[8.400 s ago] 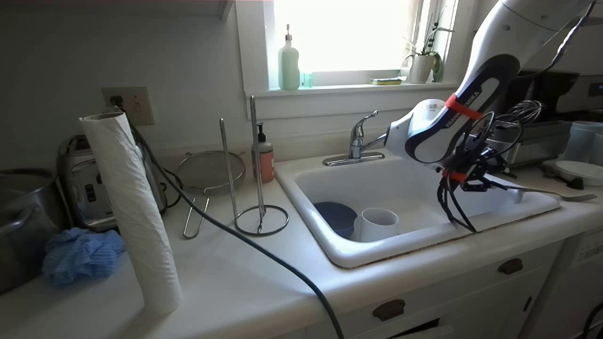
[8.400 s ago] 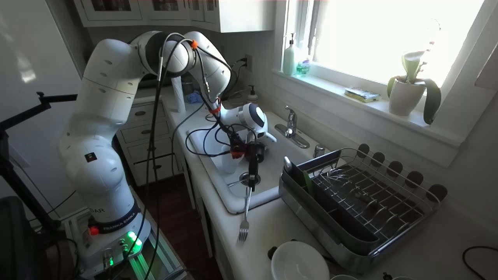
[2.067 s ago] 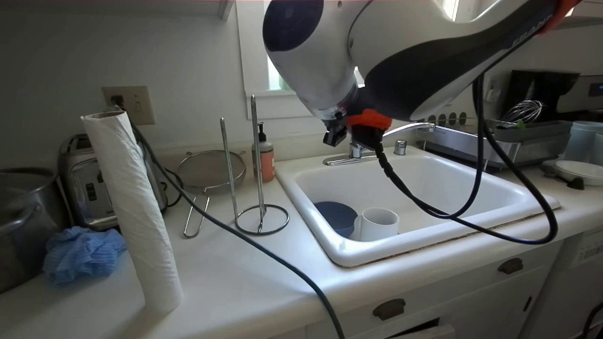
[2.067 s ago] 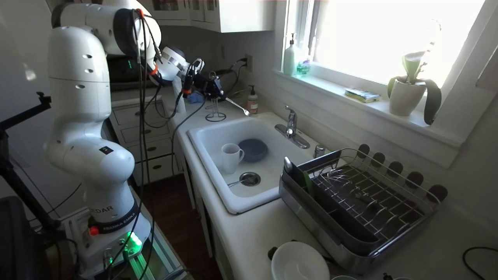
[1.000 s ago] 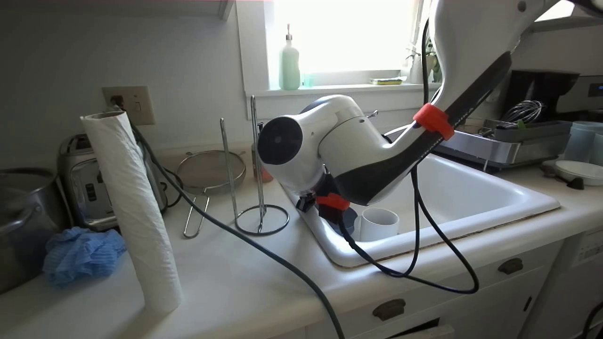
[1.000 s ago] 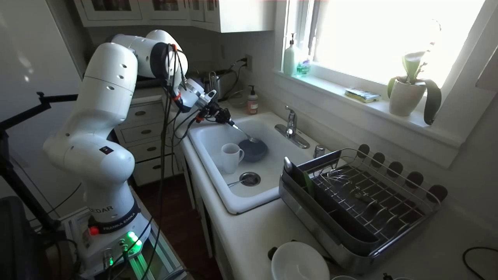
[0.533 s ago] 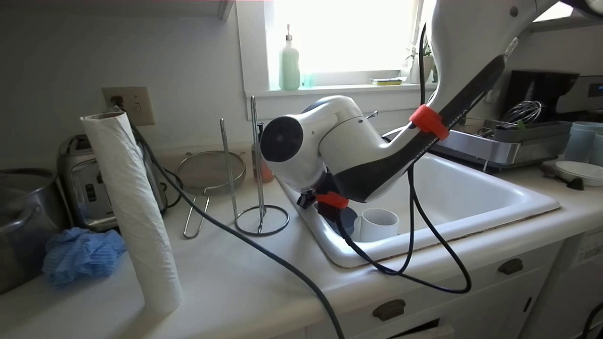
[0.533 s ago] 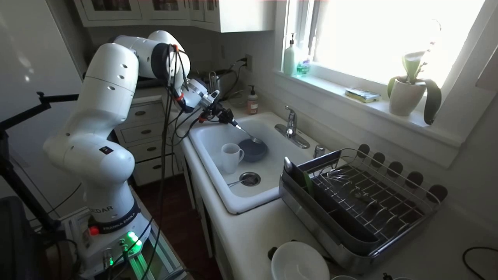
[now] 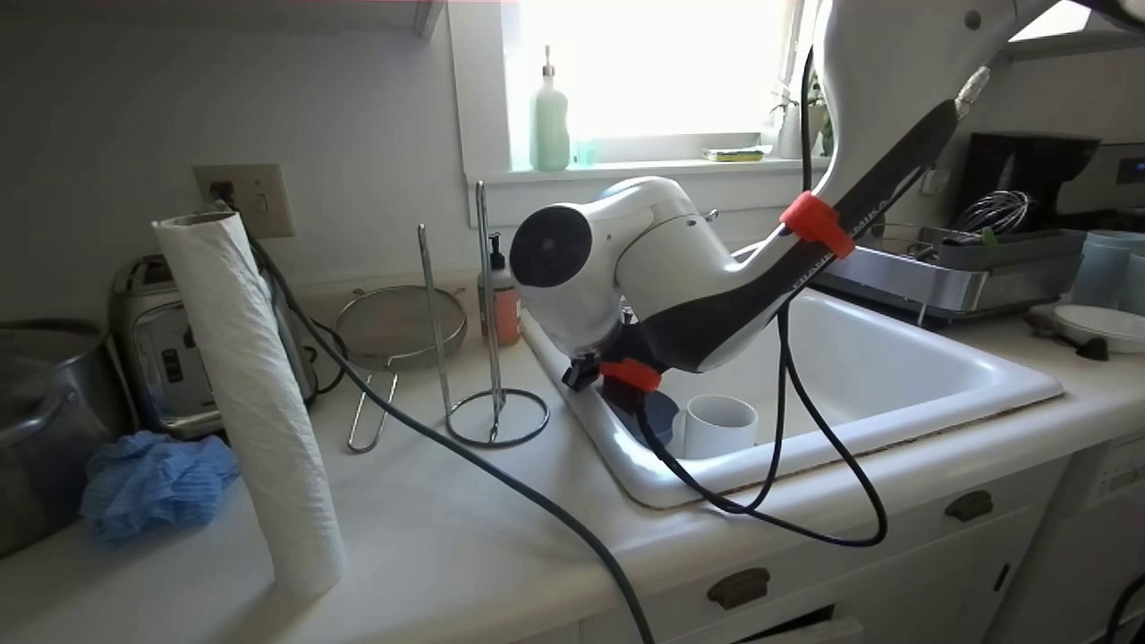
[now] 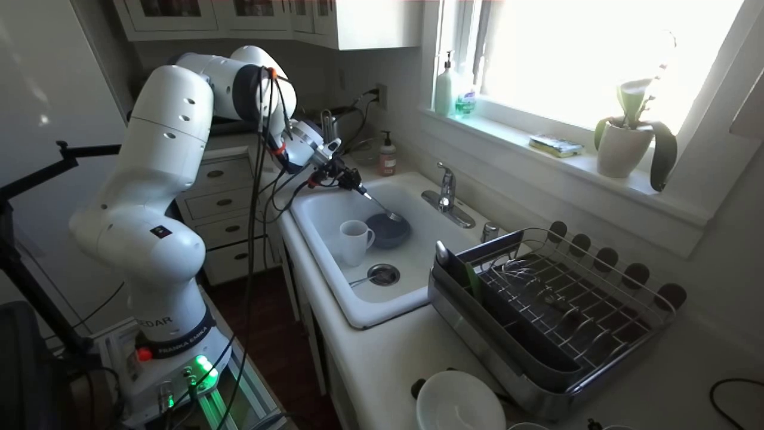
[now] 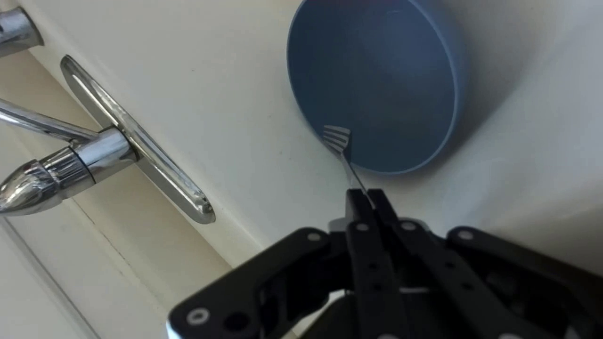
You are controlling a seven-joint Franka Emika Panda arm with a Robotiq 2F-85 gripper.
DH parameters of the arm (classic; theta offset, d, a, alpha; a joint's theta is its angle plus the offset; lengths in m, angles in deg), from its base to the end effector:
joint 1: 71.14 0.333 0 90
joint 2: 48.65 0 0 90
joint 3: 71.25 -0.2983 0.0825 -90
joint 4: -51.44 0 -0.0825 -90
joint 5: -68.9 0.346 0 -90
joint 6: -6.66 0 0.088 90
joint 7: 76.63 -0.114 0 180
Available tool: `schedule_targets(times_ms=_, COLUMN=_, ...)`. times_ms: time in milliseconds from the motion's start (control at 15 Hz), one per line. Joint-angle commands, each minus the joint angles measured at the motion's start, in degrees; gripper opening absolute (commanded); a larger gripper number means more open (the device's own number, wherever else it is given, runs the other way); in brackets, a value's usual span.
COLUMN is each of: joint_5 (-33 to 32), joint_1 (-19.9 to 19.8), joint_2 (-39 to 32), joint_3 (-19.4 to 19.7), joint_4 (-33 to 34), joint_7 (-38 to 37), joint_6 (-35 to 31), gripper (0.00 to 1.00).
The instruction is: Put the silver fork inside the bowl in the sink.
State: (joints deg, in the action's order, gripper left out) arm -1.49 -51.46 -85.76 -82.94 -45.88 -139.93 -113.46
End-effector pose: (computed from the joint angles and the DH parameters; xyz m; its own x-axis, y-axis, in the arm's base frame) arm 0.5733 0.2735 0.2322 0.8659 0.3269 0.3785 -0.0023 -0.7543 0.6565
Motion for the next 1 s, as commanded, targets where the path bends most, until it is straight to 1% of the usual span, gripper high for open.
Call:
schedule_targets(times_ms=0, joint_5=1.3, joint_1=-2.0, joint_2=0.9, joint_3=0.5, joint_4=-3.4, joint_7=-3.3, joint_6=-7.4, gripper=0.01)
schedule_targets(times_ms=267, joint_5=2.4, joint_1=-3.6, joint_2=2.0, joint_3=0.9, joint_4=-5.2, joint_7=-3.5, joint_6=-11.7, gripper=0.01)
schedule_targets(times_ms=333, joint_5=2.9, joint_1=-4.0, joint_2=2.3, joint_3=1.1, joint_4=-5.7, joint_7=-3.4, joint_6=-12.7, gripper=0.06)
schedule_targets(times_ms=400, joint_5=3.6, joint_1=-4.4, joint_2=2.5, joint_3=1.2, joint_4=-6.2, joint_7=-3.2, joint_6=-13.7, gripper=0.31)
schedule_targets(times_ms=467, joint_5=4.4, joint_1=-4.7, joint_2=2.6, joint_3=1.4, joint_4=-6.5, joint_7=-2.9, joint_6=-14.5, gripper=0.31)
schedule_targets(times_ms=533, joint_5=5.0, joint_1=-4.9, joint_2=2.8, joint_3=1.6, joint_4=-6.9, joint_7=-2.7, joint_6=-15.0, gripper=0.34)
schedule_targets(times_ms=800, joint_5=7.0, joint_1=-5.2, joint_2=3.8, joint_3=2.6, joint_4=-8.4, joint_7=-2.1, joint_6=-16.6, gripper=0.61)
schedule_targets(times_ms=933, joint_5=7.0, joint_1=-5.0, joint_2=5.5, joint_3=3.3, joint_4=-9.8, joint_7=-1.8, joint_6=-16.3, gripper=0.75)
